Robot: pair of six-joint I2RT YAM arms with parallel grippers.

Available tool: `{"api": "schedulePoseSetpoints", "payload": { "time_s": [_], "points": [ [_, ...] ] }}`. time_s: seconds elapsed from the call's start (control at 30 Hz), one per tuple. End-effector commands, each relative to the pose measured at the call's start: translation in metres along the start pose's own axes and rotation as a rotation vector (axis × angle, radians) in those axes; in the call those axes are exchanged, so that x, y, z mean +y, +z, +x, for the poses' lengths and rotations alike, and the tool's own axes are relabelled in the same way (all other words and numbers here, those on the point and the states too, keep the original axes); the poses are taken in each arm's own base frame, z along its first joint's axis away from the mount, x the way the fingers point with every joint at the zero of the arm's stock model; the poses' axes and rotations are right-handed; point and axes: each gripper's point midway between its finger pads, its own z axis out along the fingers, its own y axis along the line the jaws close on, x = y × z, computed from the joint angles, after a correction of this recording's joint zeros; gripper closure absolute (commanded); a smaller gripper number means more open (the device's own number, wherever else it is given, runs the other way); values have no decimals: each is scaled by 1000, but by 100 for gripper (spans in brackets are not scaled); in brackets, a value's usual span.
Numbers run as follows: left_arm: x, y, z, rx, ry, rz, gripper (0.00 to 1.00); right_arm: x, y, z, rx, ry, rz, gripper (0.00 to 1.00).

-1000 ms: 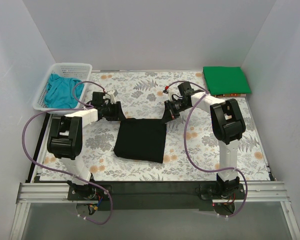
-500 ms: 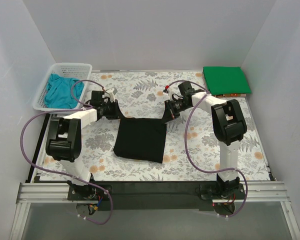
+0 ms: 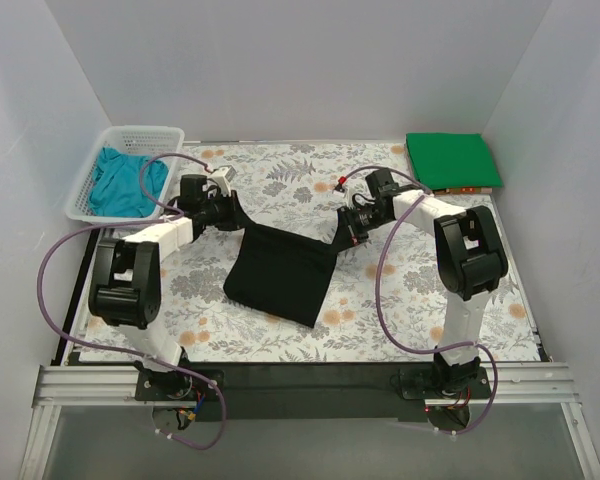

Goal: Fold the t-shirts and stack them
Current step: Fold the tshirt

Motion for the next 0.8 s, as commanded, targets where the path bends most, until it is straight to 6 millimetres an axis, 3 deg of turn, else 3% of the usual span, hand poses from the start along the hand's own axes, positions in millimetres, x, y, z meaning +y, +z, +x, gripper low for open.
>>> {"api": "schedulePoseSetpoints", "payload": {
  "time_s": [0.0, 0.07, 0.13, 0.27, 0.3, 0.33, 0.37, 0.4, 0.47, 0.57, 0.6, 0.63, 0.73, 0.77],
  "points": [
    [10, 14, -6, -5, 8, -3, 100, -14, 1, 14, 27, 30, 15, 99],
    [13, 21, -17, -41, 32, -3, 100, -10, -2, 12, 19, 22, 13, 99],
    [20, 28, -13, -27, 21, -11, 100, -10, -5, 7, 5, 2, 40, 99],
    [34, 46, -2, 3, 3, -32, 100, -34, 2, 19, 42, 23, 93, 99],
    [39, 47, -5, -1, 8, -55, 94, -37, 4, 21, 47, 32, 93, 99],
    [40, 46, -6, -2, 12, -64, 82, -42, 8, 23, 57, 52, 82, 99],
    [36, 40, -19, -46, 47, -63, 68, -44, 11, 23, 61, 58, 77, 99],
    [34, 35, -17, -60, 64, -64, 65, -49, 15, 27, 73, 82, 73, 99],
    [17, 19, -41, -133, 129, -38, 64, -49, 17, 29, 76, 100, 58, 99],
    [-4, 2, -51, -132, 189, -16, 57, -47, 16, 28, 70, 101, 55, 99],
    [-10, -3, -51, -132, 194, -8, 54, -44, 15, 25, 65, 96, 53, 99],
    [-14, -7, -37, -105, 178, 4, 53, -43, 13, 21, 54, 95, 48, 99],
    [-37, -31, -31, -126, 180, 57, 51, -30, 5, -5, 9, 72, 34, 99],
    [-44, -41, -22, -115, 172, 68, 51, -22, -2, -27, -24, 39, 28, 99]
  ]
}}
